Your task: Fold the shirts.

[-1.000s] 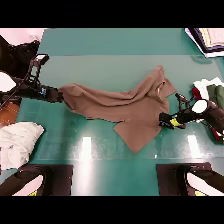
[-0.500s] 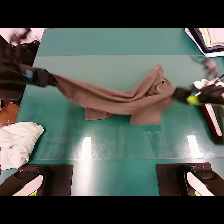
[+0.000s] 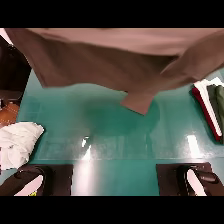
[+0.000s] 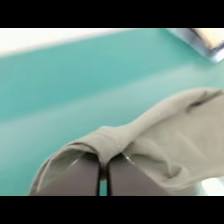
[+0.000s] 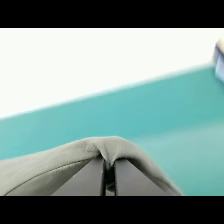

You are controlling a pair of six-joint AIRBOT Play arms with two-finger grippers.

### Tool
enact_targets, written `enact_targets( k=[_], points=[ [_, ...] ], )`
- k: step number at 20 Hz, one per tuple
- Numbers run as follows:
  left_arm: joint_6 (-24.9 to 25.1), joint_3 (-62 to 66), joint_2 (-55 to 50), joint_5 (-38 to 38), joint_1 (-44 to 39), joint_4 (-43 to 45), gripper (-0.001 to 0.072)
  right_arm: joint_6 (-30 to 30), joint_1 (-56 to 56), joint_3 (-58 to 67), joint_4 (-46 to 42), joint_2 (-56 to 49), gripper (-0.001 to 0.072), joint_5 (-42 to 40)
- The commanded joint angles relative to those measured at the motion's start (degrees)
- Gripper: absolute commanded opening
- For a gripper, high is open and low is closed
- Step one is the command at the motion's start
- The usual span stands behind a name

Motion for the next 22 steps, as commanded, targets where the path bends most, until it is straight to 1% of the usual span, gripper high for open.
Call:
enact_targets(
  k=[1, 4, 6, 8, 10, 13, 15, 17, 19, 21, 22],
  points=[
    [-0.72, 4.33, 4.20, 1.49, 0.04, -1.84, 0.0029, -1.14, -2.95, 7.89, -0.09, 2.36, 0.0025, 1.86],
    [-3.10, 4.33, 8.50, 1.88, 0.04, -2.03, 0.0029, -2.95, -6.19, 14.49, -0.04, 1.68, 0.0026, 6.23],
    [-3.15, 4.63, 10.38, 1.64, 0.04, -3.48, 0.0029, -3.61, -8.74, 19.82, -0.07, -0.35, 0.0025, 10.27],
    [-3.23, 4.55, 10.88, 0.44, 0.04, -5.57, 0.0029, -4.02, -11.50, 25.81, -0.04, -3.82, 0.0025, 15.91],
    [-3.61, 3.04, 10.69, -2.78, 0.04, -5.81, 0.0029, -3.98, -13.92, 32.22, 0.00, -8.52, 0.0025, 22.49],
    [-3.67, -6.51, 10.49, -7.91, 0.04, -3.52, 0.0028, -2.84, -16.35, 38.93, 0.50, -16.90, 0.0025, 31.10],
    [-3.63, -16.31, 10.21, -9.27, 0.04, -1.16, 0.0028, -2.34, -16.26, 37.94, 0.85, -21.40, 0.0024, 35.19],
    [-3.61, -28.92, 10.21, -6.19, 0.04, 1.22, 0.0029, -2.29, -16.15, 31.71, 3.67, -24.94, 0.0024, 38.12],
    [-3.61, -40.89, 10.21, -1.16, 0.04, 1.60, 0.0029, -2.40, -13.09, 25.14, 1.81, -28.79, 0.0024, 40.98],
    [-3.61, -52.15, 10.21, 6.45, 0.04, 1.53, 0.0029, -4.07, -8.31, 20.15, -0.11, -32.79, 0.0024, 40.70],
    [-3.41, -56.98, 10.21, 11.54, 0.04, 1.57, 0.0029, -5.11, -5.22, 17.81, -1.16, -34.60, 0.0024, 38.29]
  ],
)
